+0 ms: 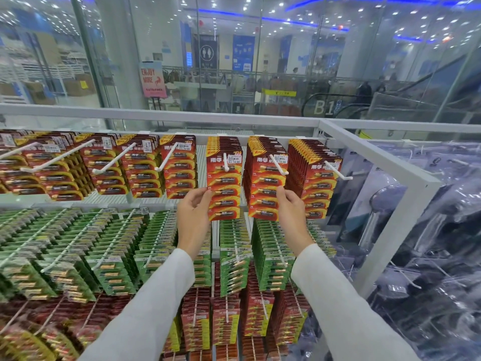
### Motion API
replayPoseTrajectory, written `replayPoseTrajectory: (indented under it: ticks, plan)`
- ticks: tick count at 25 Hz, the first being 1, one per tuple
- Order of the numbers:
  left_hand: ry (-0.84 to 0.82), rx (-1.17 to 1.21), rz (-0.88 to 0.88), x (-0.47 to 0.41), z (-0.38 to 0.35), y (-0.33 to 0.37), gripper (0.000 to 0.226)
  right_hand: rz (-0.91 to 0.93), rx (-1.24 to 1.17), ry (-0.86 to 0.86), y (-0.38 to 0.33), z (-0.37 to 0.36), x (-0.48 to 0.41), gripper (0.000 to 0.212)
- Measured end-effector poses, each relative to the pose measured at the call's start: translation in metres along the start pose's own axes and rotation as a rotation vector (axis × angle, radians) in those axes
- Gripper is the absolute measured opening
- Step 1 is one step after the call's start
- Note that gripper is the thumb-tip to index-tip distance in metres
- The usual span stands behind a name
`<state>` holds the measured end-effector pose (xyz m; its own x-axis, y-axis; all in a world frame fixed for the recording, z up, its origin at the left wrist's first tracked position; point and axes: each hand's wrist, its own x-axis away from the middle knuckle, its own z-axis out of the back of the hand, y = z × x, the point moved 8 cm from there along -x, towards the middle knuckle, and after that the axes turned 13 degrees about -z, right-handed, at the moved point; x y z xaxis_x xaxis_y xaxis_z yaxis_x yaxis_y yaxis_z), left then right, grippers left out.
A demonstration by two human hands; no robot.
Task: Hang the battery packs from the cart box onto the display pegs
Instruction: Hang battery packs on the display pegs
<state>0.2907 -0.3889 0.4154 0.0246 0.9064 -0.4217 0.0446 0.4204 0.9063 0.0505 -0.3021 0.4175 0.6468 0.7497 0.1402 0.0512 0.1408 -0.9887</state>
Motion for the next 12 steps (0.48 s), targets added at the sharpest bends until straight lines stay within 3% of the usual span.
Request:
replayPoseTrajectory:
  ticks: [6, 12]
  plan:
    - [-0.015, 0.012, 0.008, 0.024, 0.019, -0.010, 0.017, 0.032, 0.069, 0.142, 0.021, 0.022, 0.011, 0.027]
    - [-0.122, 0.118, 0.156, 0.110, 0.012, -0.048, 0.017, -0.118, 0.031, 0.197, 0.117, 0.069, 0.077, 0.021]
